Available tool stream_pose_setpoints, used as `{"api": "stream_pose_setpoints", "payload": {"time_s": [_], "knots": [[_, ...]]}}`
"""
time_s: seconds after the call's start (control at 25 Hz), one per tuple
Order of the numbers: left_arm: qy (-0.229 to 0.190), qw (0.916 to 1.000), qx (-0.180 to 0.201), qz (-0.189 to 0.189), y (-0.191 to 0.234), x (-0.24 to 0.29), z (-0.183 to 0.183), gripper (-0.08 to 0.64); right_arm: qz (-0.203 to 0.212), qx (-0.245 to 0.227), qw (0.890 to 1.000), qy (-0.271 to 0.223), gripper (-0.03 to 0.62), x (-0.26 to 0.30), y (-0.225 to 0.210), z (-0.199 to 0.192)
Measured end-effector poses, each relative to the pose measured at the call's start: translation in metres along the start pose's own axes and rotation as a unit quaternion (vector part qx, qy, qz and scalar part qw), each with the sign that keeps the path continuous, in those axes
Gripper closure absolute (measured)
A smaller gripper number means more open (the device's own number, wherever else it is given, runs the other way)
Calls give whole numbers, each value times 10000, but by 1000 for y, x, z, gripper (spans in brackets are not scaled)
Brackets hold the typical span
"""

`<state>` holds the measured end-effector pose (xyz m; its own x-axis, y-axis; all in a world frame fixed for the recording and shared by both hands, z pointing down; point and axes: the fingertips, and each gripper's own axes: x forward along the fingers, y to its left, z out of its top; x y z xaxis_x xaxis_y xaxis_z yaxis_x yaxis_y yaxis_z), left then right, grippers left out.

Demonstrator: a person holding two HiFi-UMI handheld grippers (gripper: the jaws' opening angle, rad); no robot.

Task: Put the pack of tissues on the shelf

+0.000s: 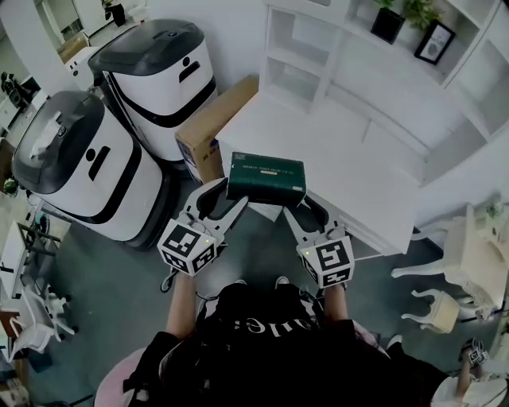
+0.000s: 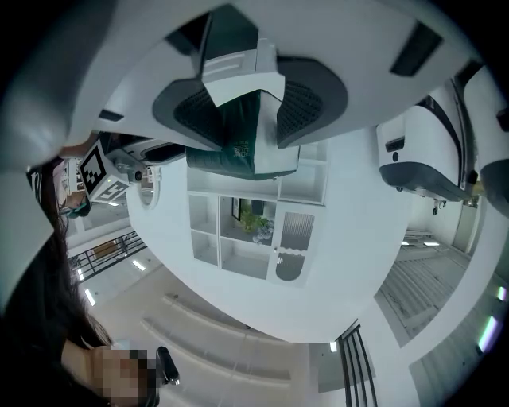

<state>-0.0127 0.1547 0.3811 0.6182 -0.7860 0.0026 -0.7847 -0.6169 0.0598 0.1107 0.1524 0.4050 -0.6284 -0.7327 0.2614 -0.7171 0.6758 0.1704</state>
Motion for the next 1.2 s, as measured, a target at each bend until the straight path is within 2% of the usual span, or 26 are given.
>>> {"api": "stream_pose_setpoints", "payload": {"time_s": [0.28,0.48,0.84,1.2], "knots": [[29,9999,-75,-141,11,-29,-10,336,-111,88,9999,82,387,4,35,-3],[6,9995,-239,-192,14,-37,-18,336,-161,92,9996,235,387,4,45,-7],[-18,9994,-305,-147,31,-22,-23,337,-135,79,9995,289,387,24,33,-8],[103,9997,-223,-8,98,19,-23,337,30,129,9997,187,387,99,1,0]]}}
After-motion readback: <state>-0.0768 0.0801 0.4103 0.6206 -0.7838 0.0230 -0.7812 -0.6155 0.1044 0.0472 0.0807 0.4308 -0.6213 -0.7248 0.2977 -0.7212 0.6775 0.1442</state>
